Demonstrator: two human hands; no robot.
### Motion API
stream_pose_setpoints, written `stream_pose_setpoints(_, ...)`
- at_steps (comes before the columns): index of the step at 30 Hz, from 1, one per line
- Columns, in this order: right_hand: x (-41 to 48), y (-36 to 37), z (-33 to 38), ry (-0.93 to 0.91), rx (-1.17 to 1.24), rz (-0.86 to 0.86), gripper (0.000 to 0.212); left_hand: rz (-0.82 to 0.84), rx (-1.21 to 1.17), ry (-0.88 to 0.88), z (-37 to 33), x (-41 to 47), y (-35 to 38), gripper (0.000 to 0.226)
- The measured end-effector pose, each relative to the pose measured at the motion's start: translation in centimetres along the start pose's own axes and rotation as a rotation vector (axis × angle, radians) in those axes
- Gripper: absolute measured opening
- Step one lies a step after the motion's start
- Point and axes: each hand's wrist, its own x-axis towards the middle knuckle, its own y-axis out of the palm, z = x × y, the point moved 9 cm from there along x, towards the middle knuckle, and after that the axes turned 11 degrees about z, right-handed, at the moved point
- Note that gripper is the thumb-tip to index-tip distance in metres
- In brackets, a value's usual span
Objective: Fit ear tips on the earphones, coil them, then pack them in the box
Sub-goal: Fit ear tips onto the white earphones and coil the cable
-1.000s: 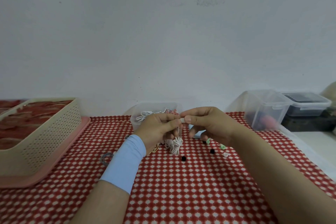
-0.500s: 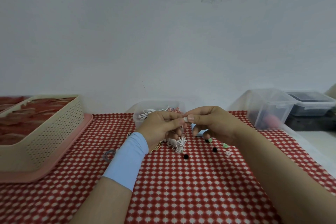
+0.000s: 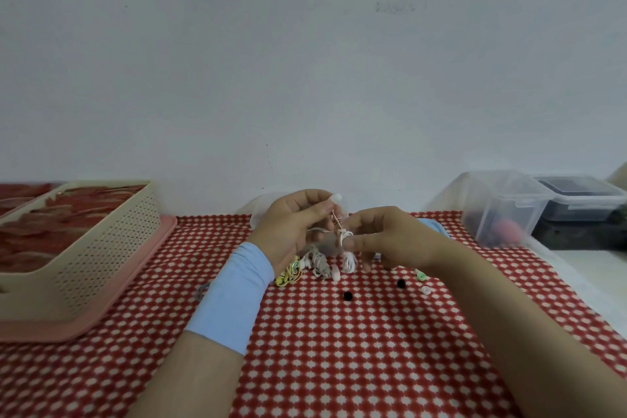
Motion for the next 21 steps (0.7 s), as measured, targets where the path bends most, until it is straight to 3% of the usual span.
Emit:
stream_pose_setpoints(4,-0.3,-1.5,0.2,0.005,0.007,-0.071,0.013,-0.159,0.277,0.022,-1.5,-0.6,-1.9,0.018)
stream_pose_setpoints(13,1.8,-3.7,4.5,-0.086,0.01,-0.272,0.016,-0.18,0.735,0.009,-7.2,0.8,-4.3,0.01)
stream_pose_setpoints(21,9.1,-2.0,8.4,-0.075,-0.44,-0.256,0.015,-0.252,1.085,-0.149,-7.7,1.4,-8.5,0.006)
